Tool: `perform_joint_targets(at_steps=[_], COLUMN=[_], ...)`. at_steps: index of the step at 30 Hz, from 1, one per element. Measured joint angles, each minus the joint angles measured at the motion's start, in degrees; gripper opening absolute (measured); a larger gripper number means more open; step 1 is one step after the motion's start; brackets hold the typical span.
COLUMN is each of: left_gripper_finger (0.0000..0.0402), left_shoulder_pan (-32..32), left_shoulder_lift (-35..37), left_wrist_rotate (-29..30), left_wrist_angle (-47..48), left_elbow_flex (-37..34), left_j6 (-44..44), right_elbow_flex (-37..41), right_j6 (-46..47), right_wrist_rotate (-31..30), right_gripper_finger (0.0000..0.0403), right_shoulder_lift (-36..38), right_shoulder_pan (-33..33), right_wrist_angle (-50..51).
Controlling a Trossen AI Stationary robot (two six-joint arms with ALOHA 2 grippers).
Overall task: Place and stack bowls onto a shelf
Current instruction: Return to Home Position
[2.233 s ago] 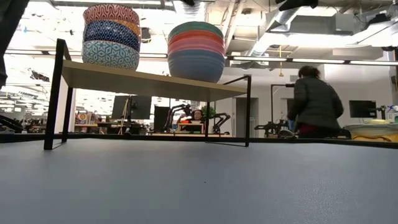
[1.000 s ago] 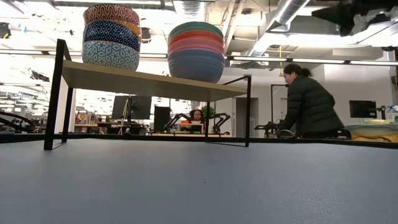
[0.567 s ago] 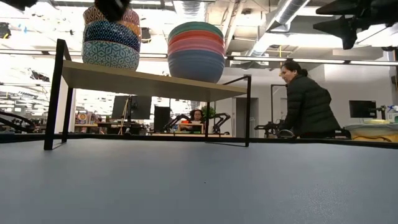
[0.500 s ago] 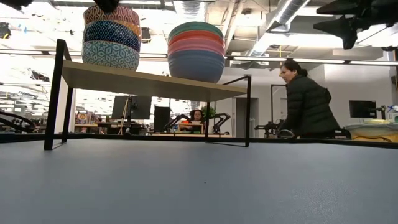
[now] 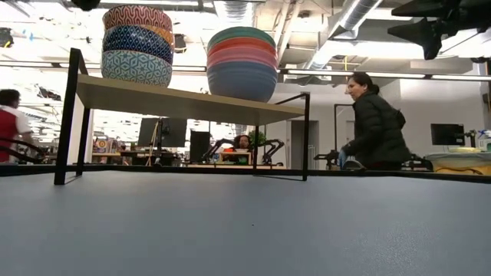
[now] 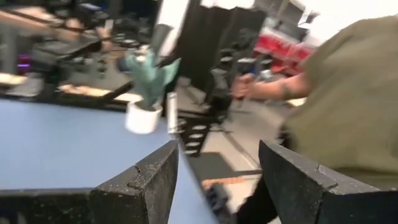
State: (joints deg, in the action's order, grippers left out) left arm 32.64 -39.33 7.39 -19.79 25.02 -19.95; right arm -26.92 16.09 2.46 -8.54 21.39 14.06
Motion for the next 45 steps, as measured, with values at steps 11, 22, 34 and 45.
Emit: perform_joint_targets(at_steps=[11,22,34,45], left_gripper_finger=[0.0209,0.0209,0.0209,0.0209], left_shoulder_pan=[6.0,6.8,7.6,7.6], left_shoulder_lift=[-0.5,17.0,39.3,39.1], left_wrist_rotate=[9.8,2.5,9.4,-8.5], left_wrist_angle=[5.7,-4.0,15.6,8.9], left_elbow_flex=[-0.6,-13.3,-21.8,-23.6], left_j6=[-0.2,-1.2,-4.5,18.7], right_elbow_flex=[0.0,0.0,0.1,8.1], right_j6=[-2.4,-2.4,-2.6,-4.7], right_wrist_rotate=[0.0,-1.0,0.4,0.9], right_gripper_finger=[0.023,0.023,0.023,0.023], right_shoulder_lift=[0.0,0.0,0.0,1.4], right_shoulder_pan=[0.0,0.0,0.0,0.0], right_wrist_angle=[1.3,0.3,3.2,-2.5])
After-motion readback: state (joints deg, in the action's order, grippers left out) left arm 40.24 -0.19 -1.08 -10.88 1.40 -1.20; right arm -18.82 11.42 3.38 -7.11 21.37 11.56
